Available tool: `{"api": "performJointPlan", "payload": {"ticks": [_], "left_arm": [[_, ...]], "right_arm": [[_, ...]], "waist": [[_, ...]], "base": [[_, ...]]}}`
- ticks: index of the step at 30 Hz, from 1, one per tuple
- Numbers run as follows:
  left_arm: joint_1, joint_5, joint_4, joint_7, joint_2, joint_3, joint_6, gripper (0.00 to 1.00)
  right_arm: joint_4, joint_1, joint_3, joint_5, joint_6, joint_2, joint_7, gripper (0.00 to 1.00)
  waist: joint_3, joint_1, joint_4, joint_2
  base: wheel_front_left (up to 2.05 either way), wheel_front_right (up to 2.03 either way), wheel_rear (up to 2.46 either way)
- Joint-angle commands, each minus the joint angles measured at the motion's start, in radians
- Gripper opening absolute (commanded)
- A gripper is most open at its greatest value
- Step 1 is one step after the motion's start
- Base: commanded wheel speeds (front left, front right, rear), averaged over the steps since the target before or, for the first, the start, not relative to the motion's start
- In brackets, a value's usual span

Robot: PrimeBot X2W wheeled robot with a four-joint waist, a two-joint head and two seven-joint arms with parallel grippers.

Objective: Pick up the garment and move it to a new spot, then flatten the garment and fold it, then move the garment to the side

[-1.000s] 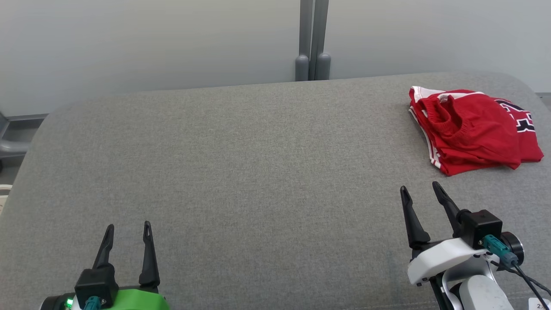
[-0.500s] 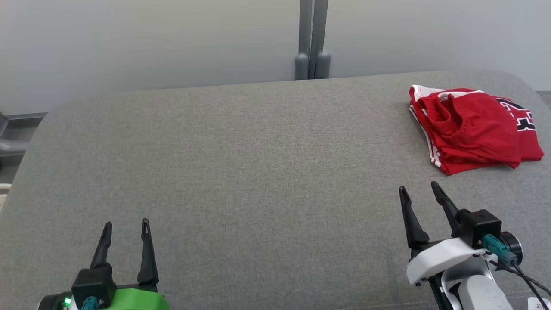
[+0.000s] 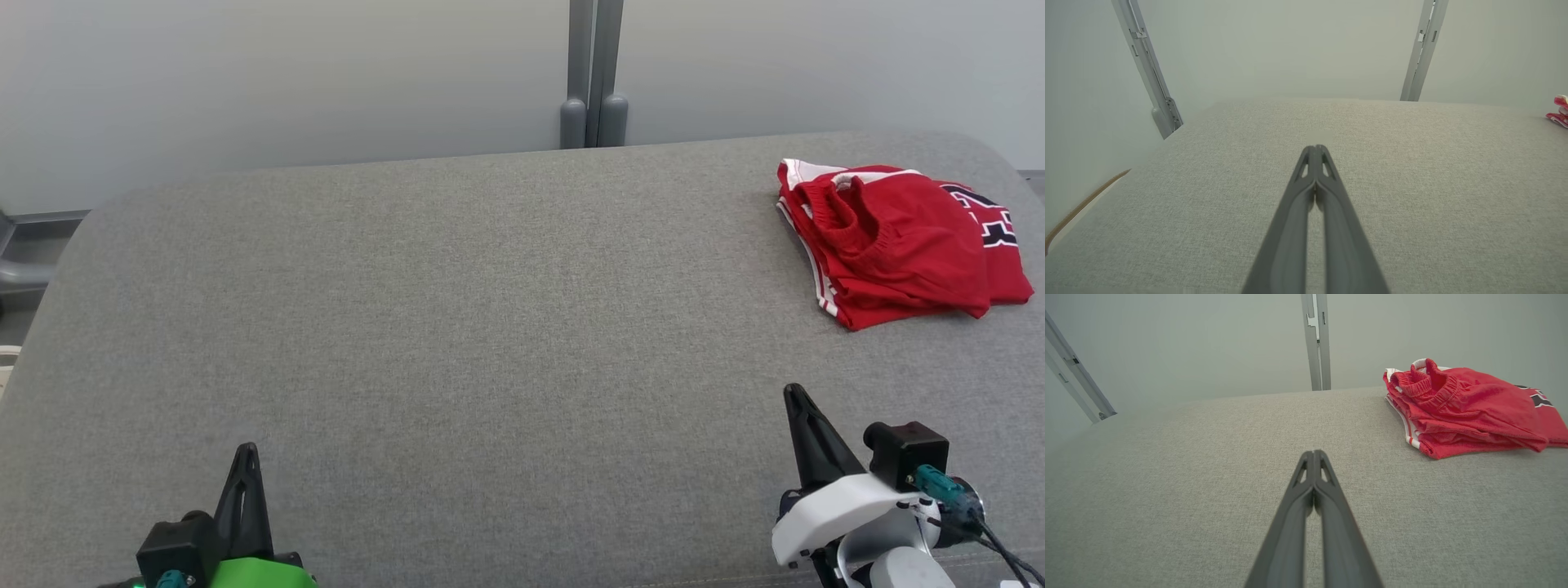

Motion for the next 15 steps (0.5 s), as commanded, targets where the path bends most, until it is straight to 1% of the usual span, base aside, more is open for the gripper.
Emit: {"api": "performJointPlan", "payload": {"ticks": [1, 5, 7, 13, 15], "left_arm": [[-0.021, -0.060, -0.009, 0.012, 0.005, 0.012, -0.009, 0.00], [-0.027, -0.139, -0.010, 0.029, 0.002, 0.018, -0.017, 0.00], [-0.032, -0.196, -0.010, 0.041, 0.001, 0.022, -0.023, 0.00], [-0.042, -0.304, -0.010, 0.065, -0.002, 0.031, -0.035, 0.00], [-0.044, -0.322, -0.010, 0.069, -0.003, 0.032, -0.037, 0.00]], "right_arm": [[-0.014, -0.021, -0.010, 0.062, 0.000, -0.002, 0.013, 0.00], [-0.016, -0.023, -0.017, 0.143, 0.000, -0.003, 0.030, 0.00], [-0.018, -0.024, -0.022, 0.201, 0.000, -0.003, 0.043, 0.00], [-0.020, -0.028, -0.032, 0.310, 0.000, -0.004, 0.067, 0.00], [-0.021, -0.029, -0.034, 0.328, 0.000, -0.004, 0.071, 0.00]], "waist": [[0.000, 0.0000, 0.000, -0.0001], [0.001, 0.0000, -0.001, -0.0001], [0.002, 0.0000, -0.002, -0.0001], [0.003, 0.0000, -0.003, -0.0001], [0.003, 0.0000, -0.003, -0.0001]], "base": [[0.00, 0.00, 0.00], [0.00, 0.00, 0.00], [0.00, 0.00, 0.00], [0.00, 0.00, 0.00], [0.00, 0.00, 0.00]]}}
